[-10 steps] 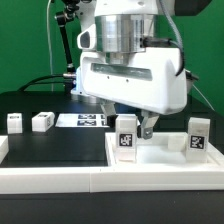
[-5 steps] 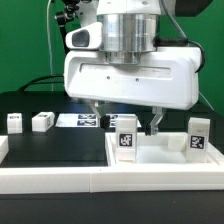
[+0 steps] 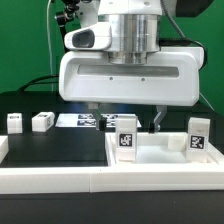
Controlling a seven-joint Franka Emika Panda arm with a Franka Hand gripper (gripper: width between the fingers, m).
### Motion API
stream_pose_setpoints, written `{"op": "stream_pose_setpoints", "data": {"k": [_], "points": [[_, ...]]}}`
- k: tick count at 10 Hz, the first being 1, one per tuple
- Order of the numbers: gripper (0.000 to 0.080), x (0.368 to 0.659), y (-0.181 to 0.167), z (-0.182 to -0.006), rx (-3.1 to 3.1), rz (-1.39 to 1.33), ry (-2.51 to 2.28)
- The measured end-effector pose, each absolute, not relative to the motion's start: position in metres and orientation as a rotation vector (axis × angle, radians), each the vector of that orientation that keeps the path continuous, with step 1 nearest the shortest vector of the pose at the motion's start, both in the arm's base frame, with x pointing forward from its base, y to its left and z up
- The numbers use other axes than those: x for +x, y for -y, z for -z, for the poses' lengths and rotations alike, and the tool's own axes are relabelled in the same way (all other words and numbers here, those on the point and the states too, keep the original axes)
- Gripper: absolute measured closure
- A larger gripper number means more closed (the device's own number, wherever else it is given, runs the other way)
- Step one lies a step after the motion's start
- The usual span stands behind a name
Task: Assemble square table
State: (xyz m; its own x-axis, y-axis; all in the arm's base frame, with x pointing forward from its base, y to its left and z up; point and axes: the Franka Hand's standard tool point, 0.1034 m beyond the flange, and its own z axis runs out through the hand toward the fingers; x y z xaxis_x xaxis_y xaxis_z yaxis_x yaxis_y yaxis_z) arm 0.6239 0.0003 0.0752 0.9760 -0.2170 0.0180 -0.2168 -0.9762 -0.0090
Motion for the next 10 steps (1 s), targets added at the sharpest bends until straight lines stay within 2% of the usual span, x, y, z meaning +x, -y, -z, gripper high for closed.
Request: {"op": "stream_pose_setpoints", "data": {"k": [2, 3, 5, 10], "points": [[0.0436, 0.6237, 0.0001, -0.0748, -3.116, 0.029, -0.346], [0.0510, 0.6237, 0.0000, -0.0747, -3.112, 0.028, -0.375], [0.0510, 0.6236, 0.0002, -0.0745, -3.109, 0.028, -0.398], [0.0510, 0.6234, 0.0004, -0.0740, -2.979, 0.024, -0.955]]}}
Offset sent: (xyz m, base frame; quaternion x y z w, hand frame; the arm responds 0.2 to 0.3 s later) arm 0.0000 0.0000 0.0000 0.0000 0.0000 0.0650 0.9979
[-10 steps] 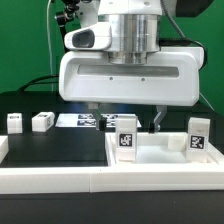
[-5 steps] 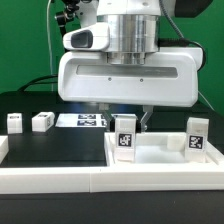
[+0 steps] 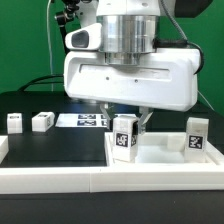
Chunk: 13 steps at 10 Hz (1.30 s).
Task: Assemble square table
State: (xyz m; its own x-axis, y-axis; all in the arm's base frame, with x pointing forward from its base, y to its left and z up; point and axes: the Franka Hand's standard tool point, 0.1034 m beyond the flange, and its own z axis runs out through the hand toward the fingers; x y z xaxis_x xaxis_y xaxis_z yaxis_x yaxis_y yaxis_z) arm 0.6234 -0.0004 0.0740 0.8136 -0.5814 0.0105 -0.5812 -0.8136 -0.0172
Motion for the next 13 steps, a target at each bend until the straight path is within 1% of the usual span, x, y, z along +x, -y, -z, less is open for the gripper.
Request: {"op": "stream_pose_setpoints", "data": {"k": [5, 13], "points": [[0.0509, 0.6245, -0.0004, -0.0727, -2.656, 0.060, -1.600], [0.0509, 0.6239, -0.0018, -0.0717, -2.143, 0.035, -2.176]]}}
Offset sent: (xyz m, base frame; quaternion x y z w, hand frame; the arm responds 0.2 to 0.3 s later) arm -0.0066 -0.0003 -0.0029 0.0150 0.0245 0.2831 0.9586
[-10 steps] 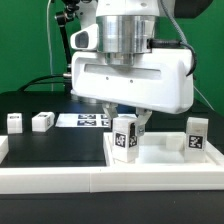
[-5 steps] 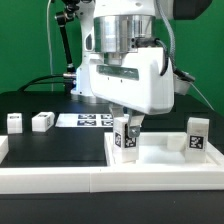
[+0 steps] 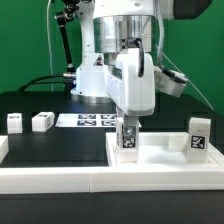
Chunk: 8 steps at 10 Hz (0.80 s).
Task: Assemble square table
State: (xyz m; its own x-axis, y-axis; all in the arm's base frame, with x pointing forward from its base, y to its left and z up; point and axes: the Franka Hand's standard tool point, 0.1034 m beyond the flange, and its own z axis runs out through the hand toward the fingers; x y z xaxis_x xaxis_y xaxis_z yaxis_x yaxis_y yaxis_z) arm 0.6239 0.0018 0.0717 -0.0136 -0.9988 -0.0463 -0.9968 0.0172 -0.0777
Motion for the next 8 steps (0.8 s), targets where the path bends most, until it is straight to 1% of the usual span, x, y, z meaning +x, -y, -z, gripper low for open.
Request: {"op": "stream_pose_setpoints", "data": {"k": [4, 8], "points": [[0.0509, 0.6224, -0.0051, -0.0712, -1.712, 0.050, -2.470], [0.0509, 0.6232, -0.0087, -0.0707, -1.301, 0.024, -2.655]]}}
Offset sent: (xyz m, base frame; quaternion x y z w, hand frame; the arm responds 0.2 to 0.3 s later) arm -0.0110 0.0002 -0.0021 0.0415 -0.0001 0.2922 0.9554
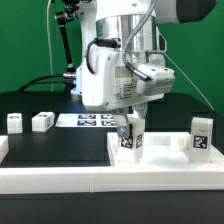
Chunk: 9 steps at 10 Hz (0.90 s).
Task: Assemble square table
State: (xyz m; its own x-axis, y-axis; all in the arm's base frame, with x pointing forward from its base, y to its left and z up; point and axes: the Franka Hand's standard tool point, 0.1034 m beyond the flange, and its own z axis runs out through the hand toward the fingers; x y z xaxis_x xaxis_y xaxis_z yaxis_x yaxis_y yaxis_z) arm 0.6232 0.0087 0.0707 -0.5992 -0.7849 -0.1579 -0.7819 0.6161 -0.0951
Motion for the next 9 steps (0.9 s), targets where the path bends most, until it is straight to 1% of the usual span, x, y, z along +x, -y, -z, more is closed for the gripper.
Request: {"op": "stream_pose_setpoints", "data": {"k": [1, 2, 3, 4, 5, 6, 9], "points": [[0.0439, 0.6230, -0.0091, -0.0703, -1.302, 0.023, -2.655], [0.0439, 0.6228, -0.0093, -0.0697, -1.342, 0.027, -2.636], [0.0252, 0.6226, -0.0091, -0.0694, -1.393, 0.031, -2.611], [0.0252, 0.6220, -0.0084, -0.0689, -1.467, 0.021, -2.580], [0.0171, 0.6235, -0.0076, -0.0699, -1.559, 0.026, -2.527], [0.0156, 0.6237, -0.0081, -0.0699, -1.688, 0.041, -2.442], [0.0151, 0.6234, -0.0079, -0.0694, -1.931, 0.067, -2.261]]}}
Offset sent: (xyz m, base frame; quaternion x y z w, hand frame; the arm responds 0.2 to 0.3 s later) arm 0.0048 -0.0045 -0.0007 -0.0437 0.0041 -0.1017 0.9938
